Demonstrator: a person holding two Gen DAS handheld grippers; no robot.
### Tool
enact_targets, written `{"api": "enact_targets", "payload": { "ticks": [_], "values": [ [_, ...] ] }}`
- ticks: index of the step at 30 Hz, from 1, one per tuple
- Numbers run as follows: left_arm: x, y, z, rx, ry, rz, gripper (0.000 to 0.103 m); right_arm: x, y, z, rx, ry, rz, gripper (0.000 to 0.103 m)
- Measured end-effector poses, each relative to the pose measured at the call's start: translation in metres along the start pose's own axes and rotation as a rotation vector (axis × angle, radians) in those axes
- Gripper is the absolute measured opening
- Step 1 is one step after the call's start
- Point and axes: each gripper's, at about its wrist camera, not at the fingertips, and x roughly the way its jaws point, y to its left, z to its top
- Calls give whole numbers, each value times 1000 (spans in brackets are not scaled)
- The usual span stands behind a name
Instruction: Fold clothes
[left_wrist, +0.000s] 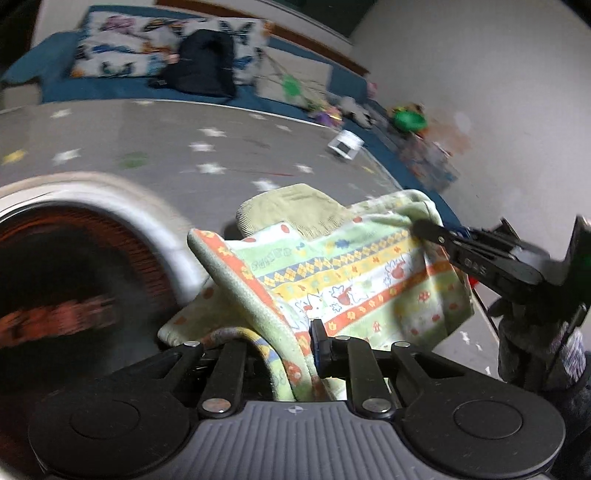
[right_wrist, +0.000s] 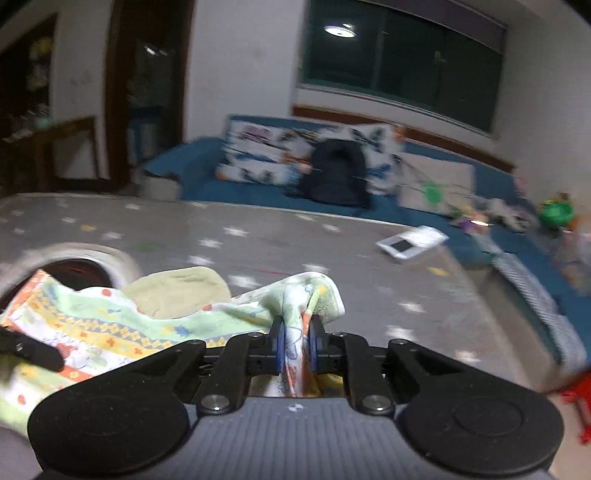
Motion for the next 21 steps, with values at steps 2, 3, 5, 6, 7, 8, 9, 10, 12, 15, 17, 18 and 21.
{"api": "enact_targets", "payload": {
  "ticks": [2, 3, 5, 6, 7, 8, 9, 10, 12, 15, 17, 18, 21],
  "values": [
    [18, -16, 4, 24, 8, -16, 19, 3, -17, -1, -19, 19, -76, 12],
    [27, -21, 5, 33, 13, -17, 20, 6, -27, -2, -20, 31, -110, 12],
    [43, -28, 4, 41, 31, -10, 24, 12, -44, -7, -13, 49, -167, 12],
    [50, -29, 2, 40, 44, -3, 26, 15, -51, -9, -8, 58, -189, 12],
    [55, -29, 0, 34, 59, 9, 32, 19, -56, -12, 3, 72, -207, 12],
    [57, -28, -1, 35, 65, 19, 34, 27, -63, -18, 17, 90, -228, 12],
    [55, -27, -2, 44, 61, 22, 36, 35, -68, -25, 27, 109, -247, 13],
    [52, -26, -3, 54, 57, 26, 45, 39, -72, -30, 33, 124, -261, 14],
    [45, -24, -5, 75, 44, 42, 55, 47, -78, -39, 49, 150, -284, 19],
    [26, -15, -7, 101, -1, 102, 55, 41, -85, -44, 107, 117, -281, 21],
    [19, -11, -4, 89, -34, 125, 51, 33, -83, -43, 133, 72, -248, 22],
    [17, -9, -2, 80, -50, 134, 48, 31, -82, -43, 147, 58, -223, 23],
    [19, -14, 6, 66, -70, 96, 35, 36, -72, -44, 175, 67, -134, 23]
  ]
}}
